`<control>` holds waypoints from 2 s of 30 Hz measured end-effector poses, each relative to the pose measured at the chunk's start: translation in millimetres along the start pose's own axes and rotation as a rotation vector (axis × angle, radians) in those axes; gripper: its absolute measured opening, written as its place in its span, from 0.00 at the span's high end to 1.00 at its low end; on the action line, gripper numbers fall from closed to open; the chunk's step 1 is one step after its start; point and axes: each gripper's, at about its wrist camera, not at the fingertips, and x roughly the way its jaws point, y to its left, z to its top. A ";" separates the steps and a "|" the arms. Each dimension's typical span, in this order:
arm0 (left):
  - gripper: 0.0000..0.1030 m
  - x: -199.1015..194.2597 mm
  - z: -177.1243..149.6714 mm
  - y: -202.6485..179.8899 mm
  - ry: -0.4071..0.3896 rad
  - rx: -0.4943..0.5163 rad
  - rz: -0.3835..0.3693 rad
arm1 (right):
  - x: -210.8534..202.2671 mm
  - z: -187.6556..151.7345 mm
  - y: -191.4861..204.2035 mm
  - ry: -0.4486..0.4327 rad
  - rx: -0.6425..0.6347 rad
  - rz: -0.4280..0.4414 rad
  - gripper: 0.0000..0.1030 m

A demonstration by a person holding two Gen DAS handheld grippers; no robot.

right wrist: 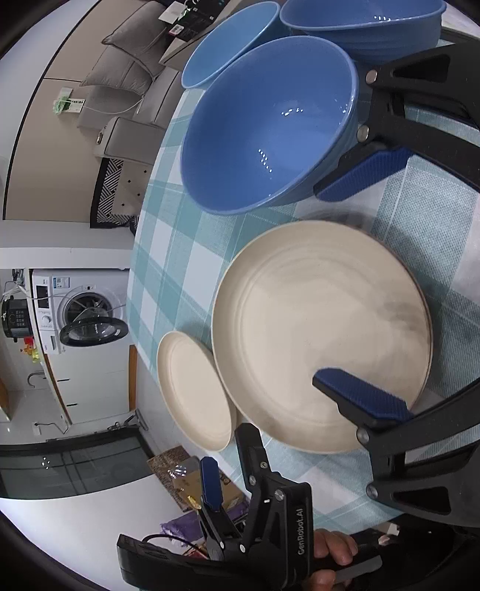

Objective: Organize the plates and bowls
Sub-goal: 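Open the right gripper and pull it back from the stacked plates, then move the left gripper to the third cream plate rim while the right gripper approaches the stack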

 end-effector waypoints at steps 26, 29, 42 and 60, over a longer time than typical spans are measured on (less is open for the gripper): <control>0.00 -28.6 18.6 40.7 -0.109 -0.116 0.029 | -53.8 55.7 4.4 -0.161 0.040 0.066 0.01; 0.00 -32.0 21.0 48.2 -0.120 -0.135 0.034 | -56.8 63.7 5.5 -0.170 0.042 0.066 0.01; 0.00 -35.6 33.8 72.5 -0.155 -0.171 0.082 | -48.4 97.0 16.9 -0.156 0.046 0.062 0.01; 0.00 -10.1 32.4 104.9 -0.114 -0.248 0.129 | -18.5 131.3 38.3 -0.106 0.048 0.073 0.01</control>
